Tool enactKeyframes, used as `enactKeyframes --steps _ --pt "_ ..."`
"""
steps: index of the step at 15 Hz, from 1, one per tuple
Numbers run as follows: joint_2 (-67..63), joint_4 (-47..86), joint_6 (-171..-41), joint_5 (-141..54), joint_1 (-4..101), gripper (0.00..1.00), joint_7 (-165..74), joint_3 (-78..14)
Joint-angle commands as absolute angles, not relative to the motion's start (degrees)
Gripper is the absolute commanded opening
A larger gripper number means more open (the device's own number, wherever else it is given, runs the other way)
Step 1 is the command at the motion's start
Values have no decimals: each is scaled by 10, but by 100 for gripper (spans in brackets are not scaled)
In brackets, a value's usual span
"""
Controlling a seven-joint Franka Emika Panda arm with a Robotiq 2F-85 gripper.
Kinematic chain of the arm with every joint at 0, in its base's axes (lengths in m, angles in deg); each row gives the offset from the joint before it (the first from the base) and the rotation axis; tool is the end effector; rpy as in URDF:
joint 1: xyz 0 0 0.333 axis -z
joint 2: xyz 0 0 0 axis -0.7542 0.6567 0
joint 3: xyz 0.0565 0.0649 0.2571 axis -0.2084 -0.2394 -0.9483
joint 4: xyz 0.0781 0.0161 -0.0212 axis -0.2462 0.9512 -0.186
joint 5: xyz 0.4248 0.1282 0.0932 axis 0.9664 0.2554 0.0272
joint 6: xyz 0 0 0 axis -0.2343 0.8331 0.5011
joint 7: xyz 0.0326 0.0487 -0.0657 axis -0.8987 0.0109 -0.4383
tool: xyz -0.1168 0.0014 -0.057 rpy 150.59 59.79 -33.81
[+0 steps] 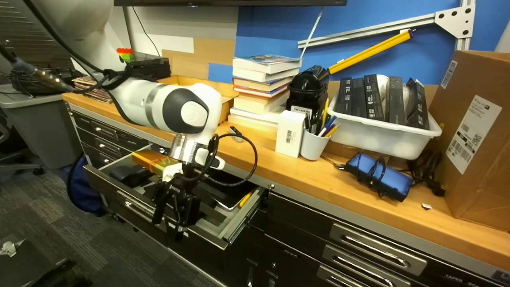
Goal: Put the blue lego brick in the open drawer then close the drawer
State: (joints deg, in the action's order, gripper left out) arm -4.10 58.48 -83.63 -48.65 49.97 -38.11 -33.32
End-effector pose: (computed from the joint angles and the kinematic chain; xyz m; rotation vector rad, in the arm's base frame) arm 0.4641 -0.0428 0.0946 2.8468 -0.2548 -0.8552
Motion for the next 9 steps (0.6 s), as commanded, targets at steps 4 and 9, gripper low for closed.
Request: enactKeyframes --steps 4,9 --pt "9 493 -893 -476 476 100 -259 -328" --pt "61 418 -948 -493 453 100 -151 -315"
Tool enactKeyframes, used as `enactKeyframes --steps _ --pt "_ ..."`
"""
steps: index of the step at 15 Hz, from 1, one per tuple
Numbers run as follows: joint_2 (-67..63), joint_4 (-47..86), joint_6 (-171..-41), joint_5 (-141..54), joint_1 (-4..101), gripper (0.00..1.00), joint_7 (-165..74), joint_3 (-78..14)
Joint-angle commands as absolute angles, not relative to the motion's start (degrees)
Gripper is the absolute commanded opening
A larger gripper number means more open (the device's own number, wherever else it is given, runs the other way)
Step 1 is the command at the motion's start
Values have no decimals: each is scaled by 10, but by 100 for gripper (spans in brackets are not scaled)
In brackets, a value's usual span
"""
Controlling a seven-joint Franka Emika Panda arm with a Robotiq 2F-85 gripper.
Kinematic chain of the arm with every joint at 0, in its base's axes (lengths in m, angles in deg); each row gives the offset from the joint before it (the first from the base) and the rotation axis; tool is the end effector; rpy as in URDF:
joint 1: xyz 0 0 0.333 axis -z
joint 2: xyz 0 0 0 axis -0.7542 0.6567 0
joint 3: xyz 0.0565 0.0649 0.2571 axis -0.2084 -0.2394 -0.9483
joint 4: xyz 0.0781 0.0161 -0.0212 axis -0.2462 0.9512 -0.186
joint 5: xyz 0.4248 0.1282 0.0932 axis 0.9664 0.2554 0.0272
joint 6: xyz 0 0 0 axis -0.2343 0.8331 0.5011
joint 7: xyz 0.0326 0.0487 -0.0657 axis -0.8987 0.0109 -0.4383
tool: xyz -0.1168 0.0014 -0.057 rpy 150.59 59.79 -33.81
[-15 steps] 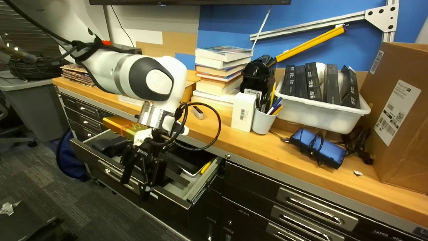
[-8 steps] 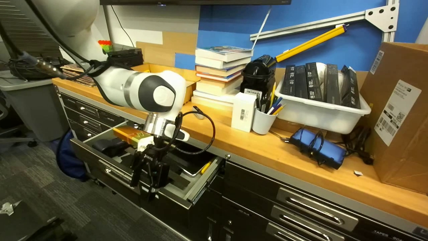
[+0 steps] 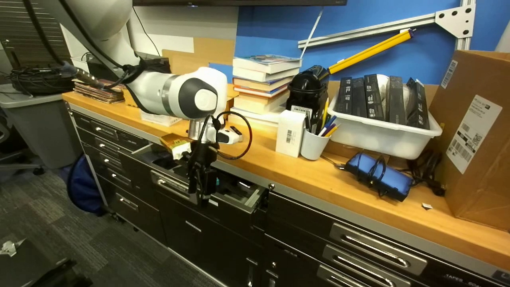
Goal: Put the blue lego brick in the open drawer then close the drawer
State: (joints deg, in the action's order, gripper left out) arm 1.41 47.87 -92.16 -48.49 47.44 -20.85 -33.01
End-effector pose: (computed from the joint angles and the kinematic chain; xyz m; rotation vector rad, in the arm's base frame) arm 0.5524 -0.0240 0.1135 2.8358 -0.6346 -0.4617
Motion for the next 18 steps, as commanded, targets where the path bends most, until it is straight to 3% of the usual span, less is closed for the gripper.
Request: enactKeyframes --steps 1,6,16,17,18 --pt "78 399 -953 -498 446 100 -132 -311" --pt "50 409 -970 -532 417 100 -79 -301" --pt "-239 530 -873 -468 437 100 -235 -349" --pt "-174 506 -898 -500 446 100 -180 -344" --pt "-200 508 -881 -485 447 100 -202 -353"
